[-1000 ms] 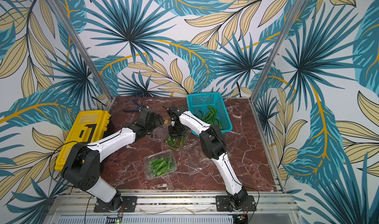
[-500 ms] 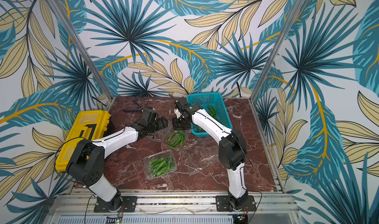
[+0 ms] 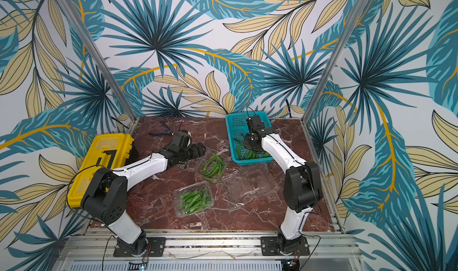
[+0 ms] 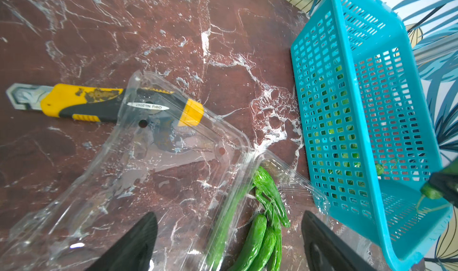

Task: Take small green peppers out of containers
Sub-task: Place the green pepper in the basket.

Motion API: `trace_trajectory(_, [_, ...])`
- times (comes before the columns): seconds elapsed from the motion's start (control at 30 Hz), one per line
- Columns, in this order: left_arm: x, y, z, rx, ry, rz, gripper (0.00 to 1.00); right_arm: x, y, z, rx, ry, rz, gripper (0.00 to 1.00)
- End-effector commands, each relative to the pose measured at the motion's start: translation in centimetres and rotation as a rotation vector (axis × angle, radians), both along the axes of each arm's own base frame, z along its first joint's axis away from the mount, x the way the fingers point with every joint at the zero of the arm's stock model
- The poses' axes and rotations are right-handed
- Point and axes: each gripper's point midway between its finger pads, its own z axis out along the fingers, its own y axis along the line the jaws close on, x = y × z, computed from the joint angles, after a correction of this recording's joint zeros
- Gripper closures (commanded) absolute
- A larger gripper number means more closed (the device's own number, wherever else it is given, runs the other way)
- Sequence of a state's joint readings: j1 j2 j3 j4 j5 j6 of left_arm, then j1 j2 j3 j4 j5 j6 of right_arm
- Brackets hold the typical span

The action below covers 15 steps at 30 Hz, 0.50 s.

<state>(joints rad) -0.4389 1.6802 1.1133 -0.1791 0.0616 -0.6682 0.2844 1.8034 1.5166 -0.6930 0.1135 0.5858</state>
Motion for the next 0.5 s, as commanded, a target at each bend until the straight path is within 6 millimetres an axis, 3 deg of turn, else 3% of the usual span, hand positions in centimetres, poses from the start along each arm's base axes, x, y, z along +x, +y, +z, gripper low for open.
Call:
trace_trajectory(0.0, [0.9,-1.5,2.1,0.014,-0.050,-0.060,0.08,-0.4,-0.1,-0.4,-0.049,0.019,0.005,0.61])
trace_trajectory(0.13, [0.5,-2.4,2.0,0.044,-0.052,-0.094,0.08,-0.5,2.7,0.0,0.065,-0.024,0.079,0.57])
trace_trajectory(0.27, [0.4,-2.8,1.7,0.050,-0.037,-0.088,0.08,-1.4,8.1,0.3,0.189,-0.053,0.261,0.57])
trace_trajectory(0.47, [0.7,-0.9,1.9,0.063,-0.035,0.002,0.07,-3.9,15.1,-2.3,0.153,0.057,0.496,0.58])
